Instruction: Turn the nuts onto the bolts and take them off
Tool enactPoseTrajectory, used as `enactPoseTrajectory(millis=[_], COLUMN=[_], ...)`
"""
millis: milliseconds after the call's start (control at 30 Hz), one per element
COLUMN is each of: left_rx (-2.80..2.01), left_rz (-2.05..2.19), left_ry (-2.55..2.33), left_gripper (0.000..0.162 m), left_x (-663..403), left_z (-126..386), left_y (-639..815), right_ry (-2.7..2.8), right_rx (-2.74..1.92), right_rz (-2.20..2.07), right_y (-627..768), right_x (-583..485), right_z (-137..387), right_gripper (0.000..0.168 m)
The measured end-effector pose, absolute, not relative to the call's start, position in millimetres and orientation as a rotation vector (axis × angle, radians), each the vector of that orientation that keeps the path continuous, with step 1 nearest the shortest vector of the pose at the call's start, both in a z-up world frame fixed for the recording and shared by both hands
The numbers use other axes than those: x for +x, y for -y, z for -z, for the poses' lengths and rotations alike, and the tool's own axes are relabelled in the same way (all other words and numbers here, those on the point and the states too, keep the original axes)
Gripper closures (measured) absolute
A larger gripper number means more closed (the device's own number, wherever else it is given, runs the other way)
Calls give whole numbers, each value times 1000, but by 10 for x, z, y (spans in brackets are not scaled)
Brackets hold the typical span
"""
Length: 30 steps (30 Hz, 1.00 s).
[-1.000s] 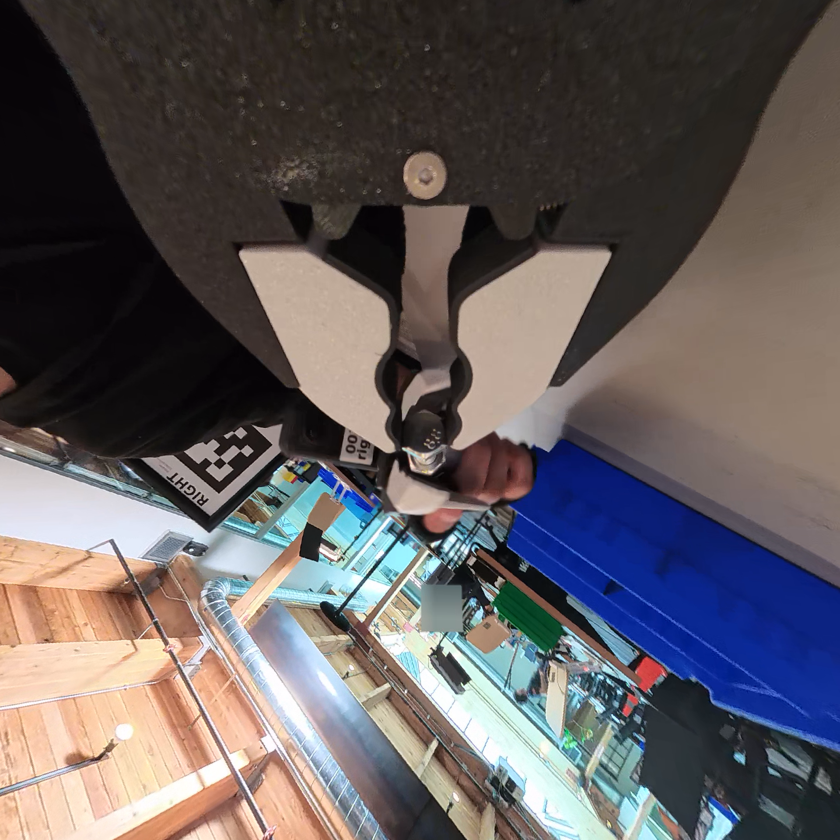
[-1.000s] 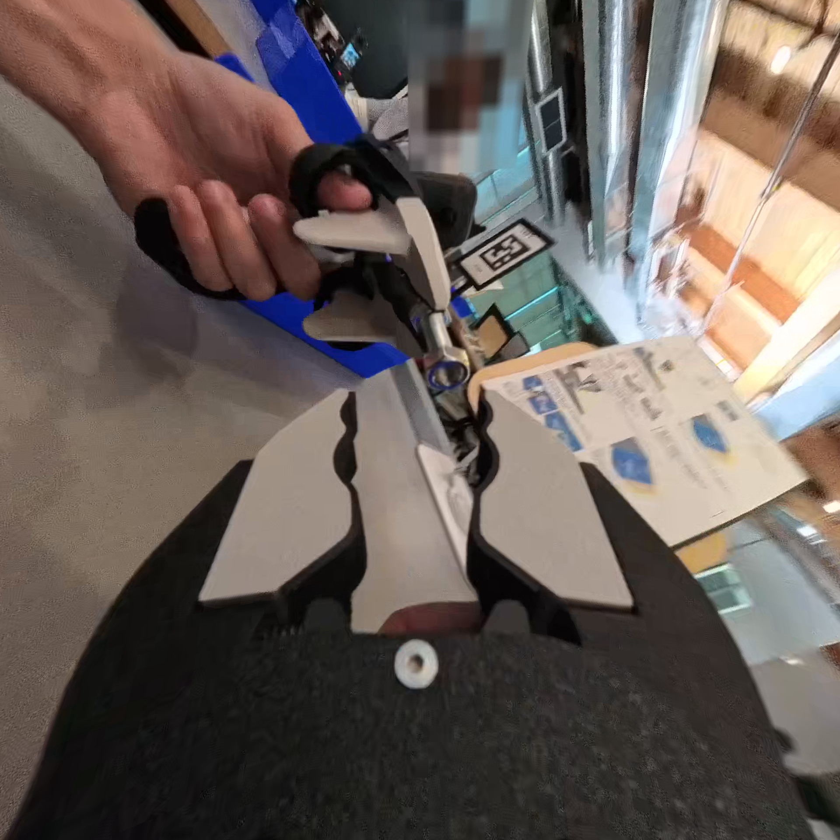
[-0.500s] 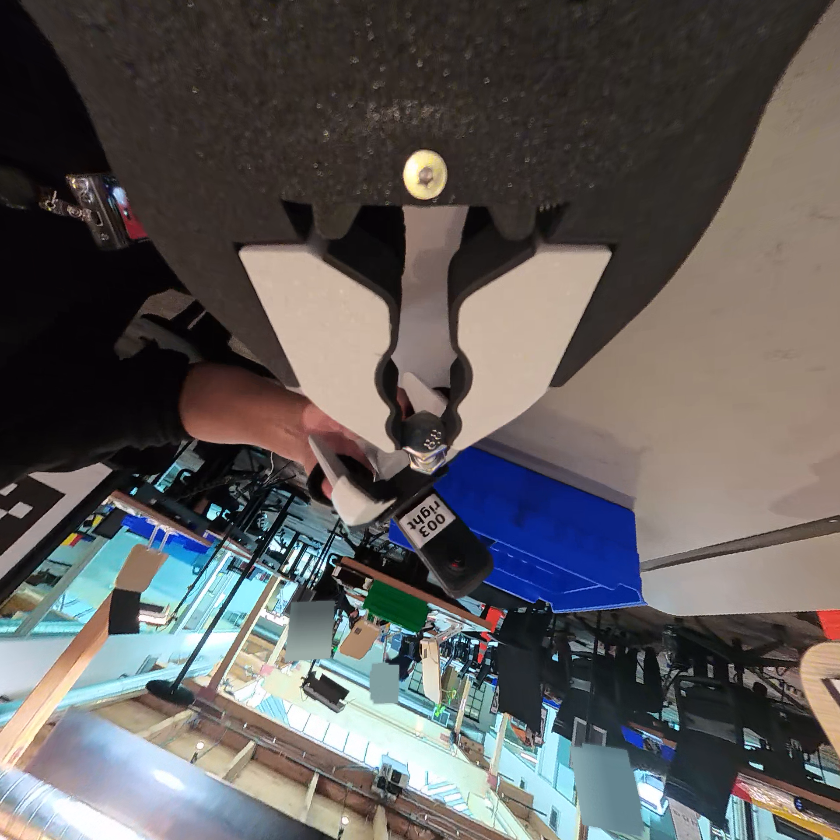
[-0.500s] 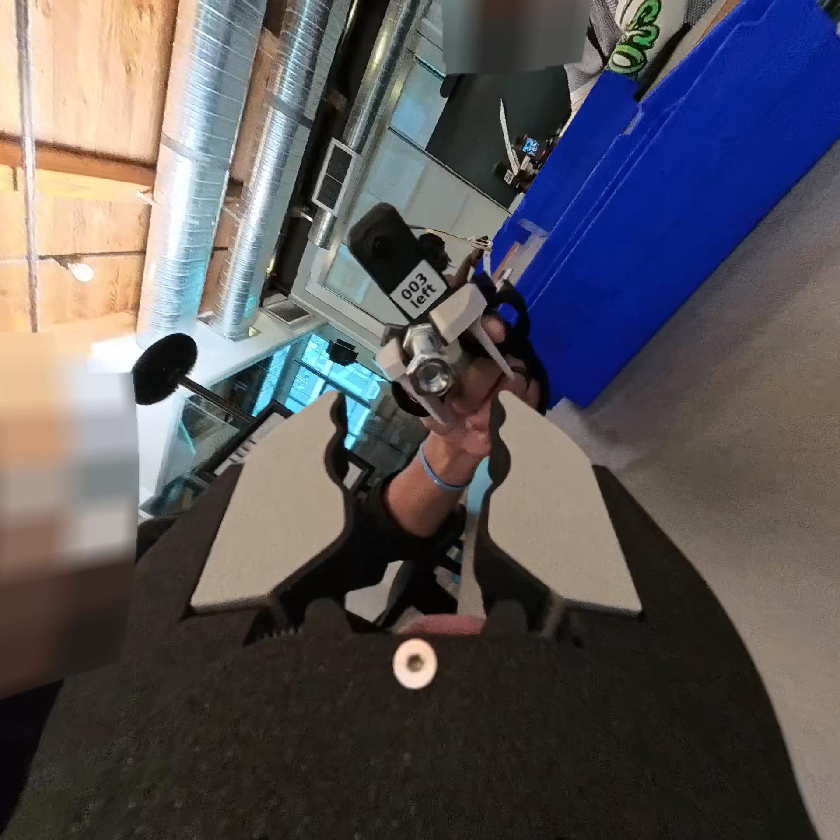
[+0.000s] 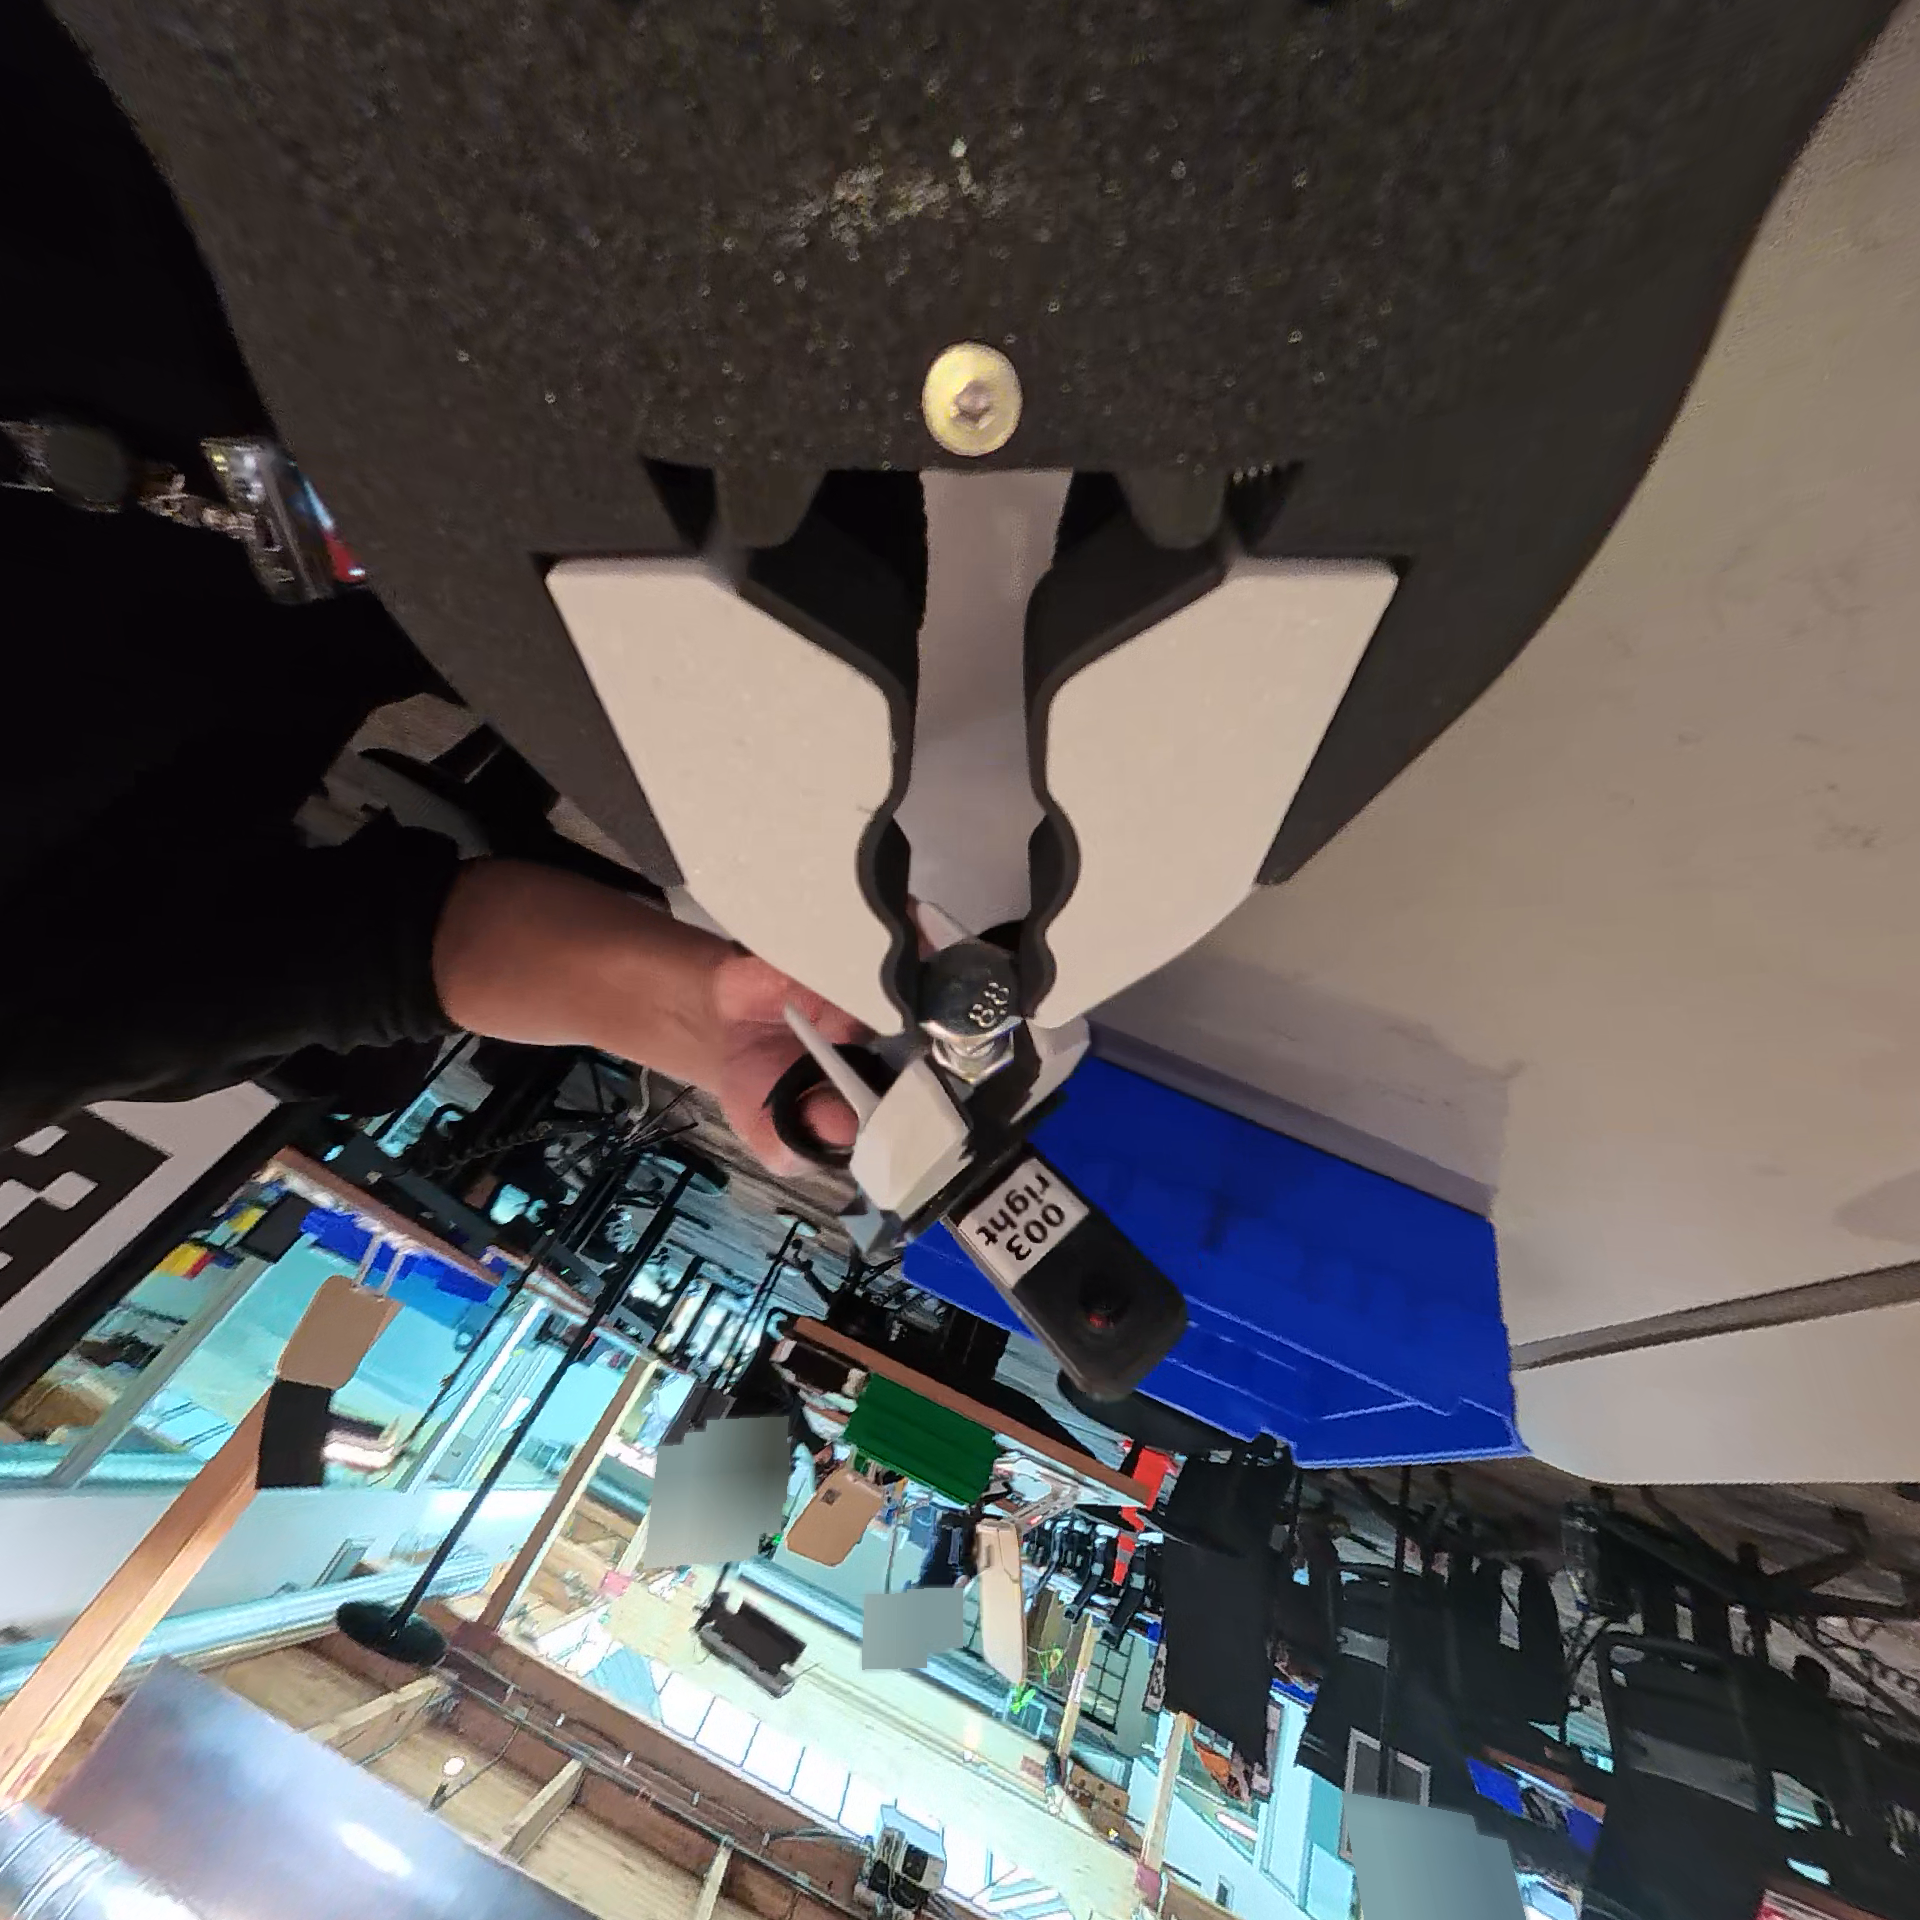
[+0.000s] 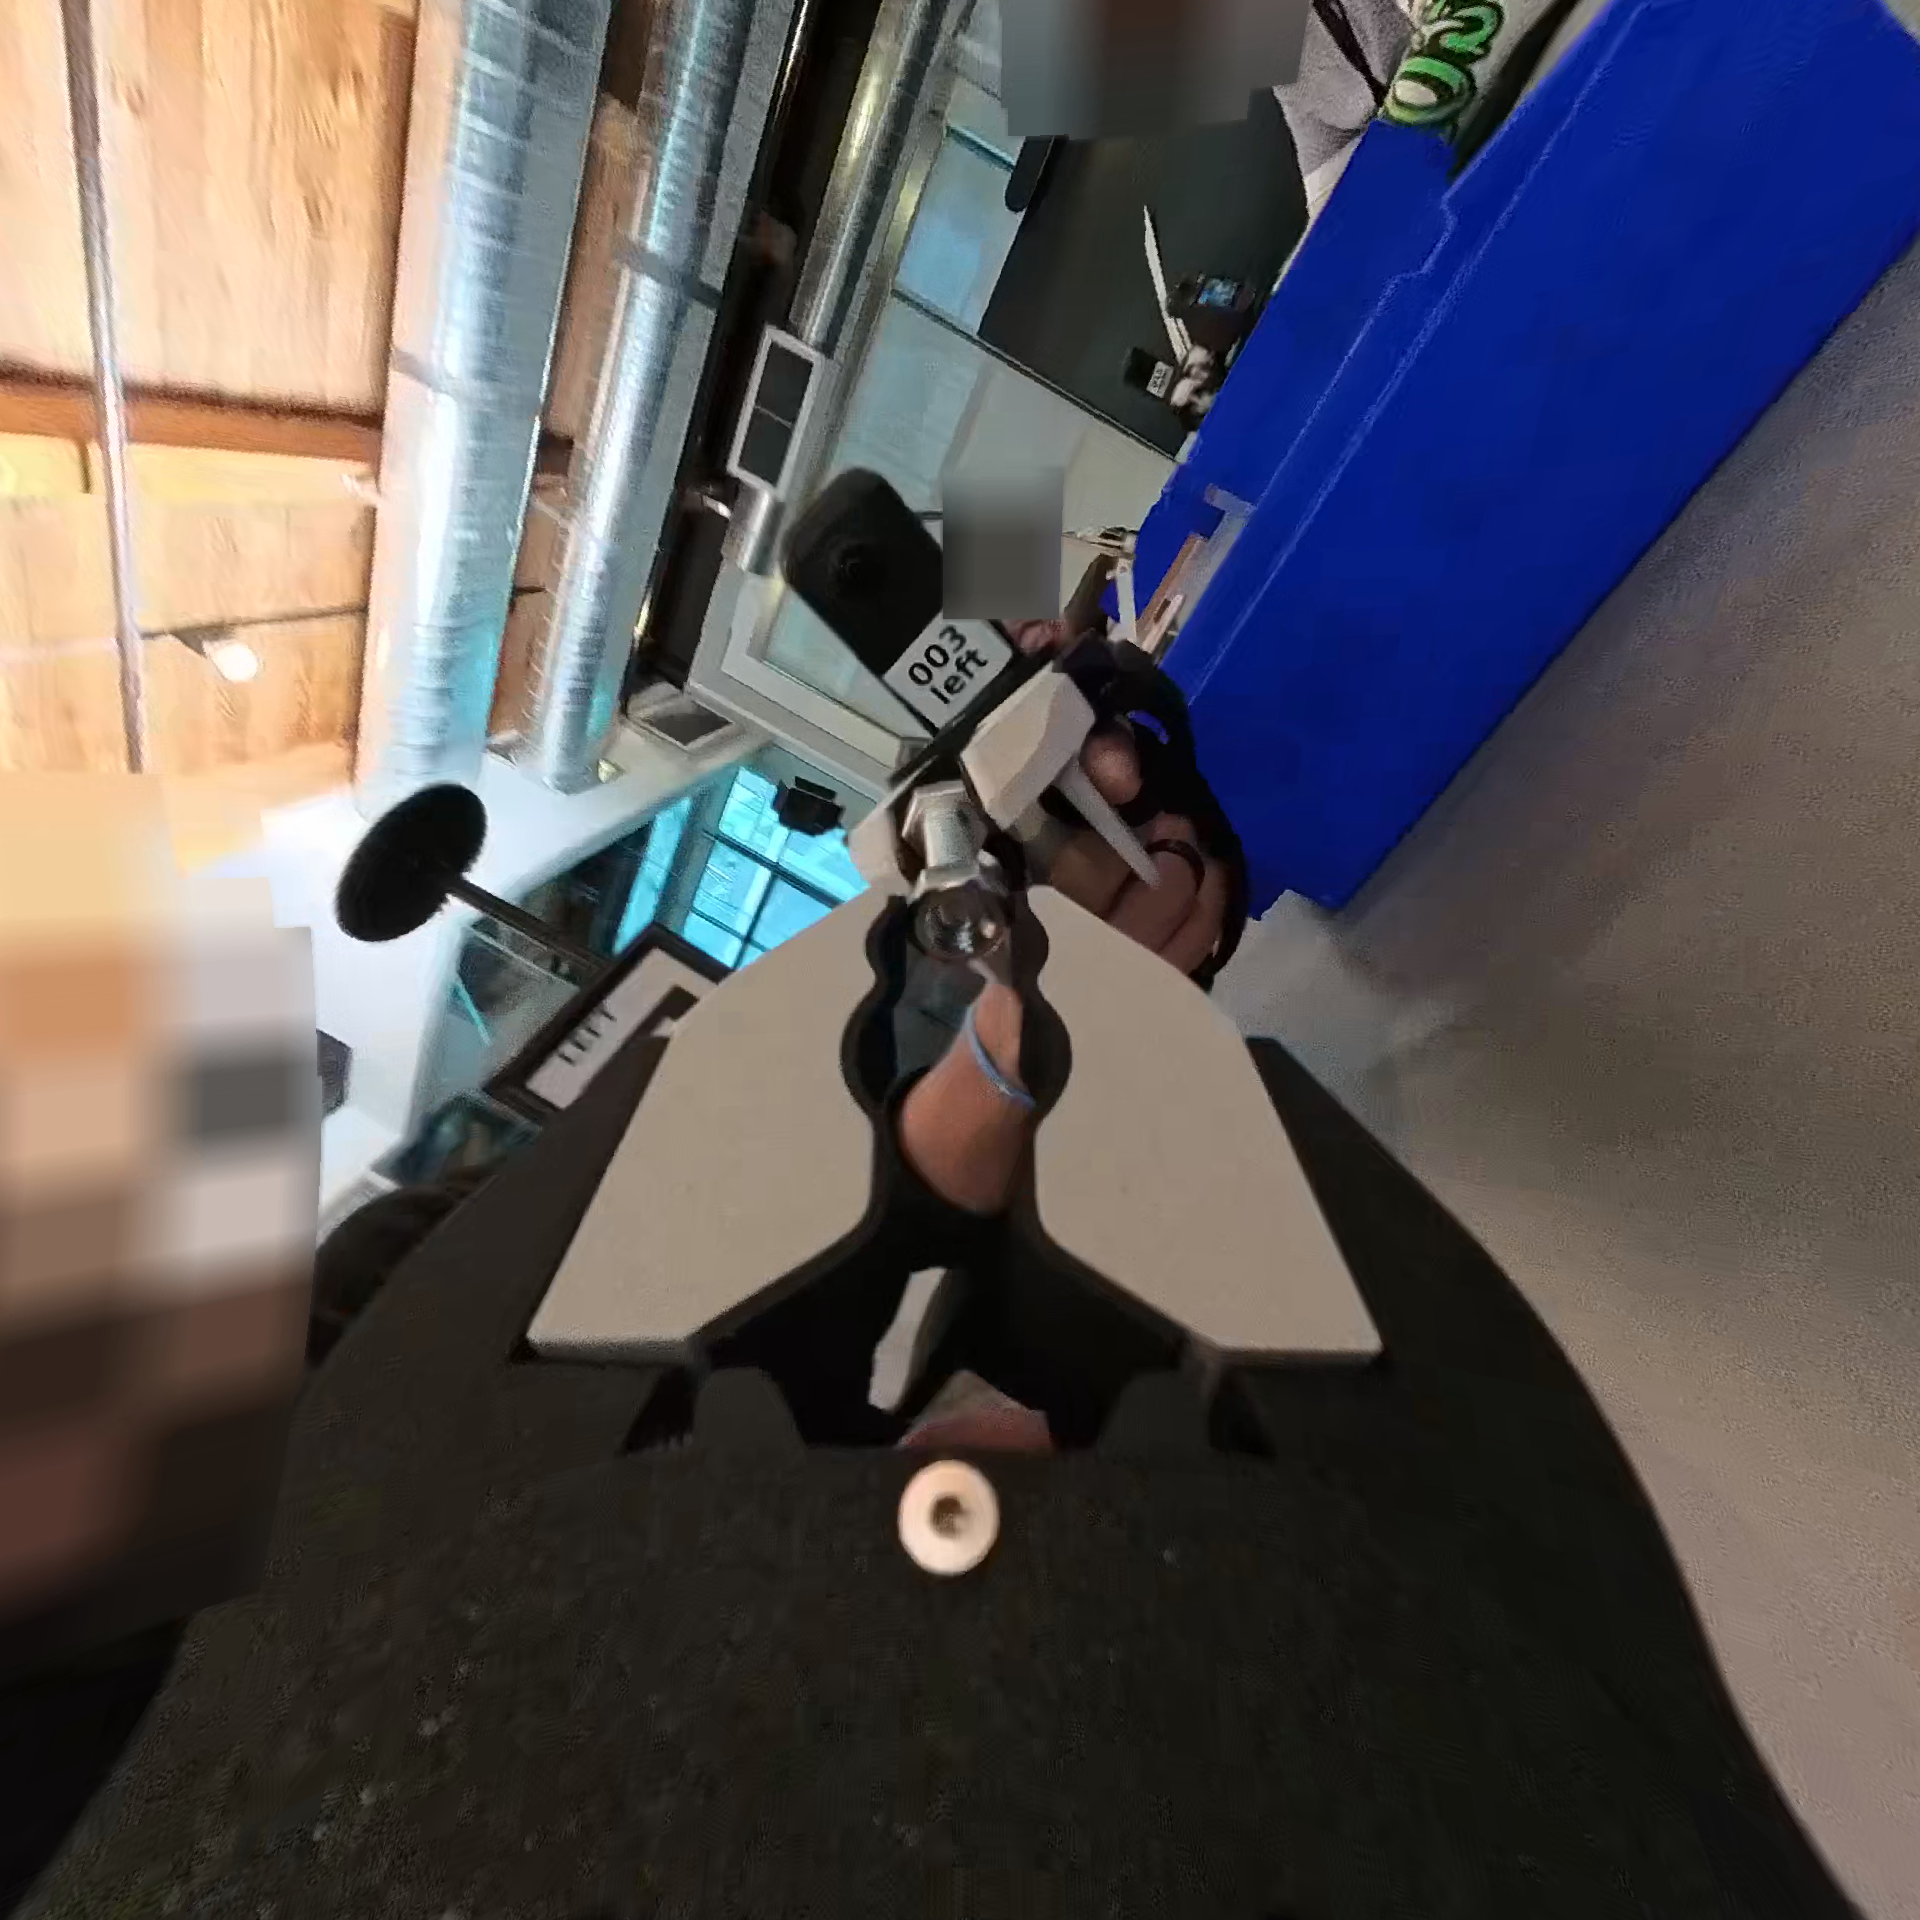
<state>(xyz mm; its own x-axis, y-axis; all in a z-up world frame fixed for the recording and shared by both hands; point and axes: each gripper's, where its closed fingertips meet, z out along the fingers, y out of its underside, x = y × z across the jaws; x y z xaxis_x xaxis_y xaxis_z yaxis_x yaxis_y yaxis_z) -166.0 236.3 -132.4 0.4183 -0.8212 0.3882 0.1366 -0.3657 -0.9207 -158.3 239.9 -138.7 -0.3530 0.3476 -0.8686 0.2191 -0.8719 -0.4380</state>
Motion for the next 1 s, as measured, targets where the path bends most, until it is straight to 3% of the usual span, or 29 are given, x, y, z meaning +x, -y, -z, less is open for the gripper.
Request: enactPoseTrajectory(millis=[267, 567, 700, 800, 1000], left_rx=[-1588, -1559, -1568, -1611, -1839], left_rz=[1391, 1544, 1522, 1324, 191], left_ry=[-568, -491, -466, -429, -170], left_gripper=[145, 145, 145, 145, 145], left_x=[-1639, -1649, -1700, -1739, -2389], left_z=[1232, 1151, 1153, 1159, 1523], left_y=[-2275, -2262, -2295, -2376, -2382], right_ry=[1286, 1454, 1484, 1464, 1234], right_rx=[-1217, -630, -544, -734, -1266], right_rz=[-1536, -420, -216, -335, -642], right_y=[-2305, -2356, -2376, -2472, -2806], right_x=[-1548, -1450, -1420, -1415, -1413], right_z=[1321, 1333, 1409, 1438, 1484], right_gripper=[150, 150, 150, 150, 150])
